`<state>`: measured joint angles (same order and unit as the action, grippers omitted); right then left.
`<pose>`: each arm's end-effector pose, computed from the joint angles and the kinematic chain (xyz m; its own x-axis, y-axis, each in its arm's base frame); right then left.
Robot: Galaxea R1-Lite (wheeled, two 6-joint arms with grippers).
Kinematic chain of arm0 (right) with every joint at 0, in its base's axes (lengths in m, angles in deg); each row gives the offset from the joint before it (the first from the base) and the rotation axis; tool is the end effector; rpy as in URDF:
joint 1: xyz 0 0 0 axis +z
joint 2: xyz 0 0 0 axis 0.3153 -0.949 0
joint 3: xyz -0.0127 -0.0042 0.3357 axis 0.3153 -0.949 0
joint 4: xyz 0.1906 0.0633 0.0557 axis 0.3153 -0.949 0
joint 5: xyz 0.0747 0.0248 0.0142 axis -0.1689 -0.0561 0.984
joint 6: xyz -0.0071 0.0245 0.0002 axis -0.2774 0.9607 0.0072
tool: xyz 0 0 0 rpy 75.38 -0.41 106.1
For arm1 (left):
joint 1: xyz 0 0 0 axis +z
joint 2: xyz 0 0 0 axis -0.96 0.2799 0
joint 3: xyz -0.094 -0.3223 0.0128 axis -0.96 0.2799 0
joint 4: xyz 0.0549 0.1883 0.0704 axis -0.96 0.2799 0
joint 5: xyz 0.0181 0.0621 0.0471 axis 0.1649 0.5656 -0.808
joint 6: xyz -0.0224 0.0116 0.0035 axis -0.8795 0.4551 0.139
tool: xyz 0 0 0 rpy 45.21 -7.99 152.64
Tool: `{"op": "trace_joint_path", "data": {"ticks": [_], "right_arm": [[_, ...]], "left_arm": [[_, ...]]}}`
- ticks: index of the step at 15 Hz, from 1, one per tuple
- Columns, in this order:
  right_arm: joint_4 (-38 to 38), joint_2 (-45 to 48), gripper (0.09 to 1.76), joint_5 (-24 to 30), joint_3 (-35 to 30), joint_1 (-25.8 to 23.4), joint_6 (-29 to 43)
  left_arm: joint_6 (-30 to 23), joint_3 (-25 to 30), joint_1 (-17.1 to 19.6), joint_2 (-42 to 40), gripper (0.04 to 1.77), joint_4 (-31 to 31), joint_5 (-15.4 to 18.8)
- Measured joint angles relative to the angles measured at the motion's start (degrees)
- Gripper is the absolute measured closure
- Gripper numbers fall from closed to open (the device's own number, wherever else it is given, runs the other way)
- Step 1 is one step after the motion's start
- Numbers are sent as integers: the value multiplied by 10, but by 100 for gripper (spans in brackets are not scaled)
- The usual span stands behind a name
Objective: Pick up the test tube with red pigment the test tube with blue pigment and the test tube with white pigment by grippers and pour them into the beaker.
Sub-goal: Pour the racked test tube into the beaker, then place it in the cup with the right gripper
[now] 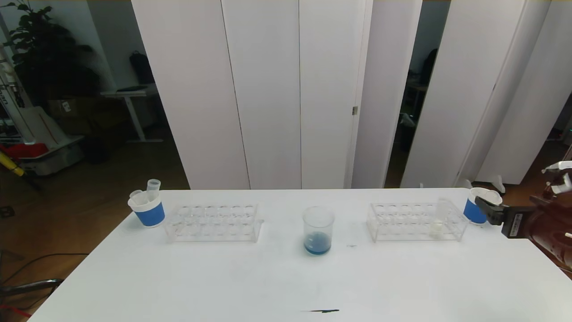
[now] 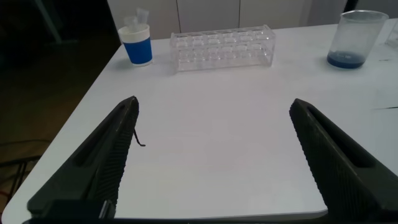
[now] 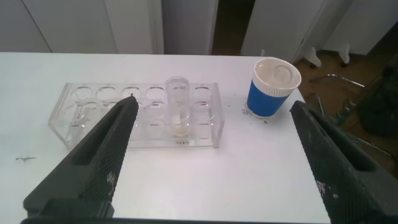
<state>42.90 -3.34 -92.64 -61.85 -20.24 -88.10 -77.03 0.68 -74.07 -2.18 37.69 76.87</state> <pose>0.2439 -0.0101 0.1550 0.9711 -0.1180 -0.2076 0.1077 0.9924 -0.0603 -0.0363 0.0000 0.0753 0.9999 -0.0148 -0.0017 0.0148 0.9980 0.0610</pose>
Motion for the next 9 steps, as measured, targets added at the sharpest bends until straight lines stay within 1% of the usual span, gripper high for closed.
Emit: {"op": "trace_joint_path", "data": {"ticks": [2, 4, 9], "right_arm": [[48, -36, 10, 0, -17, 2, 0], [74, -72, 10, 0, -22, 4, -1], [152, -167, 10, -7, -9, 14, -2]], "left_arm": [[0, 0, 0, 0, 8, 0, 0], [0, 0, 0, 0, 8, 0, 0], [0, 0, 0, 0, 8, 0, 0]]}}
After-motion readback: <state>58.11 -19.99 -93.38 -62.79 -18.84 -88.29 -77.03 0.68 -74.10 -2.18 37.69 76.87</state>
